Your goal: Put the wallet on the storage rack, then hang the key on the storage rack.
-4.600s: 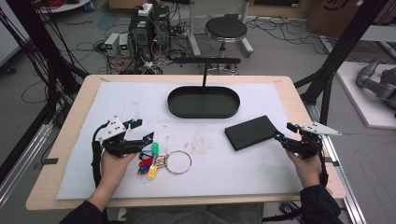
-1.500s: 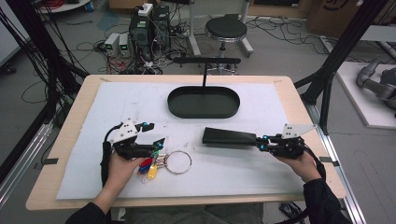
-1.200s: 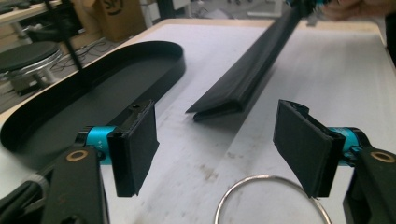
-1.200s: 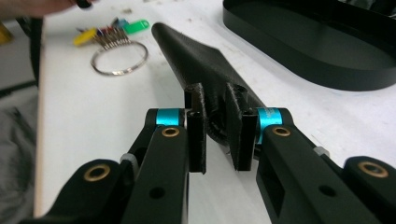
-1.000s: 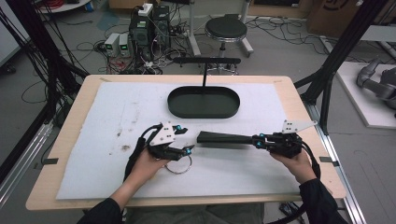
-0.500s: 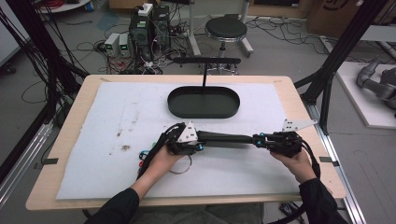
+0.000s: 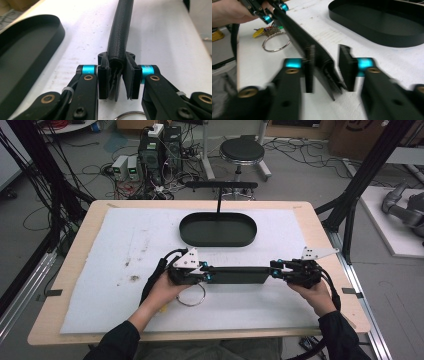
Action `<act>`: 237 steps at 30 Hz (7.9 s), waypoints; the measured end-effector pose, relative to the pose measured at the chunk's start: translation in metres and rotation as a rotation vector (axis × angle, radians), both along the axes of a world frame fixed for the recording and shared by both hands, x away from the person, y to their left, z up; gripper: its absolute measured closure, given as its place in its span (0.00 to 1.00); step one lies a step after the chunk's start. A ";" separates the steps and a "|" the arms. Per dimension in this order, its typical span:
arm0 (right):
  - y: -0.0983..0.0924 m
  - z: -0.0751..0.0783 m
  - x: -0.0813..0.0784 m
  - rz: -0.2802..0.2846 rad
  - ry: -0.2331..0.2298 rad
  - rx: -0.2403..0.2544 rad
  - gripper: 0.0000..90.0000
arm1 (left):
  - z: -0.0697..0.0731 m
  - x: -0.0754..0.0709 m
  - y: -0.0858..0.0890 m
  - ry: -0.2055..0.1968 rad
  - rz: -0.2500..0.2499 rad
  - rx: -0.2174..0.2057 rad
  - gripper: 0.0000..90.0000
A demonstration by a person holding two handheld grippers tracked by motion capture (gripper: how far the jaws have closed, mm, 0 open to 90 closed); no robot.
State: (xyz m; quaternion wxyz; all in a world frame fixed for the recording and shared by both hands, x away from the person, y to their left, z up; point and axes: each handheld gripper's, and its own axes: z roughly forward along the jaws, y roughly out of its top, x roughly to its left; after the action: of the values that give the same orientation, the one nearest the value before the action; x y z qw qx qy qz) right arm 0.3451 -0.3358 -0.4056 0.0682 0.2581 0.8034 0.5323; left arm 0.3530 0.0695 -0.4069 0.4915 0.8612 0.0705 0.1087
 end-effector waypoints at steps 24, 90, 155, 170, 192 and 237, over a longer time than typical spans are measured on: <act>0.034 -0.022 0.005 0.177 -0.018 -0.181 0.84 | -0.005 0.005 0.007 0.055 -0.013 -0.058 0.79; 0.110 0.024 0.131 -0.164 -0.087 -0.142 0.85 | 0.011 -0.066 0.124 -0.042 0.335 -0.318 0.31; 0.058 0.048 0.094 -0.224 -0.093 -0.128 0.33 | 0.000 -0.041 0.133 0.091 0.397 -0.314 0.25; 0.013 0.043 0.037 -0.264 -0.142 -0.014 0.33 | 0.002 -0.040 0.138 -0.042 0.398 -0.363 0.25; -0.008 0.009 0.000 -0.401 -0.142 0.054 0.33 | 0.003 -0.044 0.136 -0.034 0.419 -0.321 0.24; -0.010 0.006 -0.003 -0.446 -0.162 0.011 0.33 | 0.007 -0.019 0.105 0.088 0.373 -0.260 0.24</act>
State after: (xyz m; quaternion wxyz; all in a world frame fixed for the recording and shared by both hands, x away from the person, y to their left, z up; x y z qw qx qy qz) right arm 0.3425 -0.3457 -0.3999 0.2470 0.3859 0.7156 0.5273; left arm 0.3335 0.1743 -0.4001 0.5661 0.7665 0.2633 0.1503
